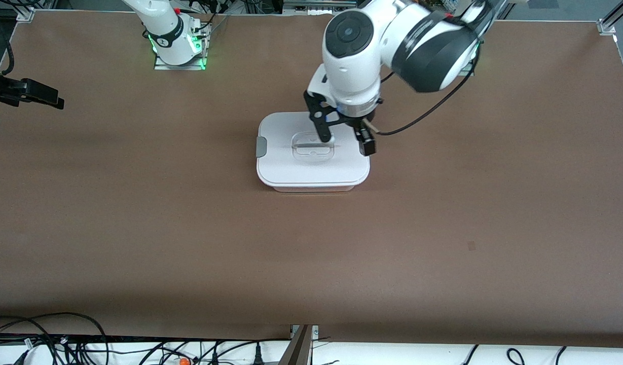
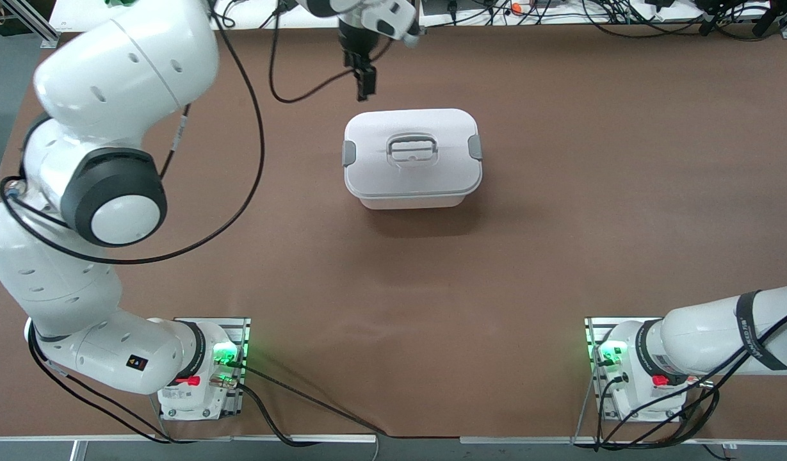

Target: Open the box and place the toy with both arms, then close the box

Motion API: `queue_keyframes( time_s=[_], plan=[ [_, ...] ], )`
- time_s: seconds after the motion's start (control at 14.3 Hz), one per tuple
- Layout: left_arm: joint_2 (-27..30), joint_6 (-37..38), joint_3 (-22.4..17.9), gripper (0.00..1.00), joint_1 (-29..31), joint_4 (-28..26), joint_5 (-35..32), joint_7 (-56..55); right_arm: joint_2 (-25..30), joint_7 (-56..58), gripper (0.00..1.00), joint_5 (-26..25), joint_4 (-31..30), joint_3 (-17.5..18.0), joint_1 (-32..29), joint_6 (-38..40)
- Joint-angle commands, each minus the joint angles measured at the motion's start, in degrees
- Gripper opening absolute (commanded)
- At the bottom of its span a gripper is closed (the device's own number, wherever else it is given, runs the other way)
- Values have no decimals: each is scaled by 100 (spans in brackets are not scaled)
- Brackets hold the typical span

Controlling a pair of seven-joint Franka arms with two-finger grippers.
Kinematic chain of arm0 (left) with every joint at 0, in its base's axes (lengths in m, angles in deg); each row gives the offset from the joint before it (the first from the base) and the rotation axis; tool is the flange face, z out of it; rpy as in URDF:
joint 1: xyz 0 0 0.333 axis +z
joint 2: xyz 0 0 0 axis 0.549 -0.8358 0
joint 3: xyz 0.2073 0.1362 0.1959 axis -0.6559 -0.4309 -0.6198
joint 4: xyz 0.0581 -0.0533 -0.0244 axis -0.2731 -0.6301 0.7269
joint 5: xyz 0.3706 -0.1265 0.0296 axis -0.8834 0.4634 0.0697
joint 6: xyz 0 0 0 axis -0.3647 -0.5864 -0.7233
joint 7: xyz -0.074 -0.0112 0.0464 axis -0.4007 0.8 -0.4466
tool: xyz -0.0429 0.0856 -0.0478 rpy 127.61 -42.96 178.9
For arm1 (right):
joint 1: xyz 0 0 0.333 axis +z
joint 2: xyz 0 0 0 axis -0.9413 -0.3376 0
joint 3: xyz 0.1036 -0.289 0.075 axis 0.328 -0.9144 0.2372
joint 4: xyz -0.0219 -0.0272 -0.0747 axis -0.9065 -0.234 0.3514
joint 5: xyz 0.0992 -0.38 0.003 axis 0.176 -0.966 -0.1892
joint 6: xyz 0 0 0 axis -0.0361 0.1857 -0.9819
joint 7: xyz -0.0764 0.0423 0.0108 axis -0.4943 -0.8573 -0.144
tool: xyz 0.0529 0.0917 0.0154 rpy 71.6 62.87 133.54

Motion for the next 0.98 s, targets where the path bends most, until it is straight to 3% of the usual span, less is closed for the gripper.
queue_keyframes(
  time_s=[0.0, 0.35, 0.56, 0.7, 0.91],
  plan=[
    [335, 221, -29, 100, 656, 145, -132, -9, 18, 36, 100, 96, 18, -23, -4, -16],
    [389, 484, 32, 100, 2167, 620, 25, 35, 18, 53, 100, 96, 18, -31, -13, -16],
    [713, 565, -457, 100, 2521, 525, 665, -26, 18, 53, 100, 96, 18, -31, -13, -16],
    [1290, 207, -1150, 100, 2478, -175, 1280, -61, 27, 53, 100, 96, 18, -31, -13, -16],
    [2328, -708, -2136, 100, 2399, -1817, 2081, -140, 18, 62, 100, 96, 18, -31, -13, -16]
  ],
)
